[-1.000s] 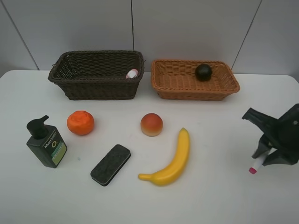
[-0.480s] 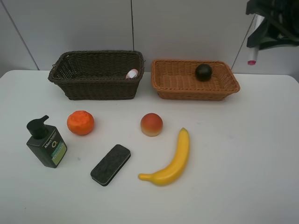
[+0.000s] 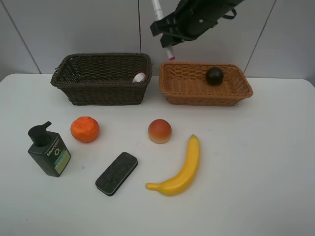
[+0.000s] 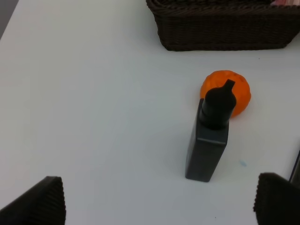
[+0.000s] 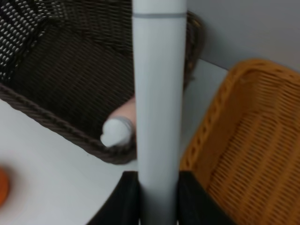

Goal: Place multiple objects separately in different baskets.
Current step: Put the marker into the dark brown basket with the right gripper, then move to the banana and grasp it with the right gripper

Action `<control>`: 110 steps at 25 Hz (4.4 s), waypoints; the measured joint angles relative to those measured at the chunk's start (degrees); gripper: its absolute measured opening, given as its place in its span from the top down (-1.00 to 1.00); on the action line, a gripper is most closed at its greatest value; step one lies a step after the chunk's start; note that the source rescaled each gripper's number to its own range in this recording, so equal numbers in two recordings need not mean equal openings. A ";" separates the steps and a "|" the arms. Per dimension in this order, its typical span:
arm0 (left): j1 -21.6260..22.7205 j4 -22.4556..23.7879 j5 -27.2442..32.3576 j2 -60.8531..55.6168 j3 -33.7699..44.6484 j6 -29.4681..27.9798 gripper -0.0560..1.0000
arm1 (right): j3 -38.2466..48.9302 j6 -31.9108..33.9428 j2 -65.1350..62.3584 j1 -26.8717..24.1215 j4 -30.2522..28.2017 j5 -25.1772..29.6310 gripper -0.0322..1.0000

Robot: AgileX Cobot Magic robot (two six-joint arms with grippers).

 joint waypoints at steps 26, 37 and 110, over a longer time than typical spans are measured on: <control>0.00 0.00 0.00 0.00 0.00 0.00 -0.99 | -37.32 -7.04 35.84 9.32 0.00 -0.09 0.88; 0.00 0.00 0.00 0.00 0.00 0.00 -0.99 | -37.46 -7.04 35.84 9.32 0.00 -2.85 -0.91; 0.00 0.00 -0.04 0.00 0.00 0.00 -0.99 | 32.60 57.27 0.85 7.79 -5.80 10.26 -0.92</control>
